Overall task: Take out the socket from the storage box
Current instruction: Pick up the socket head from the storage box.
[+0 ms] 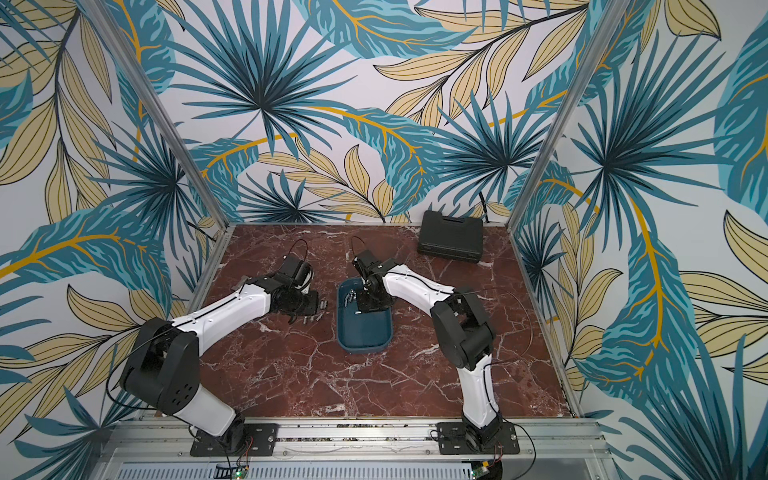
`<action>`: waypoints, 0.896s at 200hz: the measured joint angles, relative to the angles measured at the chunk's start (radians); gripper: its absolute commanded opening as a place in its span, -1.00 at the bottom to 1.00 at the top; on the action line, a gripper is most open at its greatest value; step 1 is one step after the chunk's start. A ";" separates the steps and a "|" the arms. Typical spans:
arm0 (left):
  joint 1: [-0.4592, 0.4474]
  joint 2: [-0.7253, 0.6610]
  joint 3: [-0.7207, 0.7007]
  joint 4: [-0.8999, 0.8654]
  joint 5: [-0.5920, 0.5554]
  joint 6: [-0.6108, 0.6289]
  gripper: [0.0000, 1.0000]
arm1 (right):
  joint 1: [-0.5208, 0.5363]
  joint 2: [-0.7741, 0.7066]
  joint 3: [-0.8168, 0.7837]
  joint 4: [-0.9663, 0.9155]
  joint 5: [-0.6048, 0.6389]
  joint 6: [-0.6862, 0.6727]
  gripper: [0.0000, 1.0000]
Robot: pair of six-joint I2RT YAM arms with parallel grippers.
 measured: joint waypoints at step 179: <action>0.000 -0.019 0.000 0.001 -0.002 -0.018 -0.45 | 0.034 0.076 0.027 0.016 -0.035 -0.010 -0.33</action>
